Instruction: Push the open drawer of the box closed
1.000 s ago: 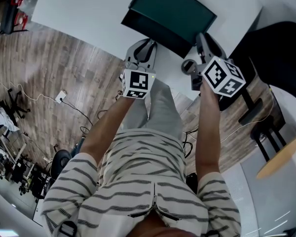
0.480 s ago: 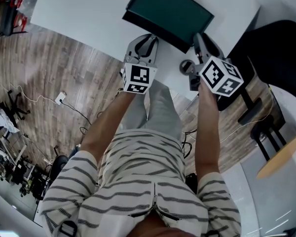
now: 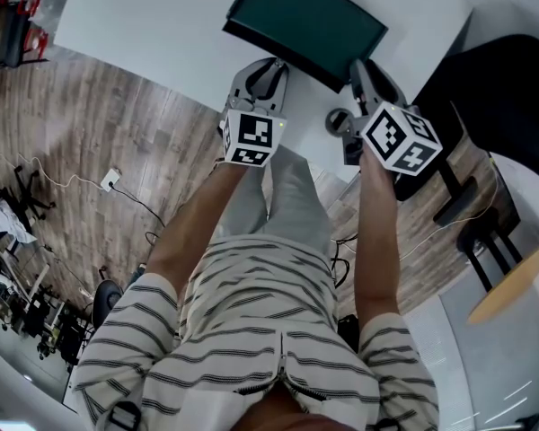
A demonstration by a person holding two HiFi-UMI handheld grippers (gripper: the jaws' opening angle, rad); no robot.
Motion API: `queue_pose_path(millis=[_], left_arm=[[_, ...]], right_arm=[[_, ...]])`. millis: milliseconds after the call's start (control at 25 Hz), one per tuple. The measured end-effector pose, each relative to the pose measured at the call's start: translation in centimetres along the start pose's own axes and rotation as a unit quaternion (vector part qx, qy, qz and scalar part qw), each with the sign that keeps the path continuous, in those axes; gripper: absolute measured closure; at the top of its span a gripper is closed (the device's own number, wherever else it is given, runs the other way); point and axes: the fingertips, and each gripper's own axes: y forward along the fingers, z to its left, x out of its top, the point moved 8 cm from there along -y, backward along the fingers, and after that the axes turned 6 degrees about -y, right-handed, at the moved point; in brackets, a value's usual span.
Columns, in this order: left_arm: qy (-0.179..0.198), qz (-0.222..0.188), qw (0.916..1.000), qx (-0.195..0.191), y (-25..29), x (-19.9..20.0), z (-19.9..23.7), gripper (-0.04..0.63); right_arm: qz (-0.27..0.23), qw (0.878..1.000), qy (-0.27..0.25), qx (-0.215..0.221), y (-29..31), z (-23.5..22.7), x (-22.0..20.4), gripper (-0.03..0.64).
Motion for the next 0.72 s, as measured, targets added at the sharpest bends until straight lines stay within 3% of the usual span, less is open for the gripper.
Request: queue_pose_path(millis=[720], left_arm=[[-0.001,-0.003,1.0,-0.001,1.2,1.0,0.2,0.526]], right_arm=[[0.001,1.0,-0.001,-0.002,0.0,0.0,0.0,0.515]])
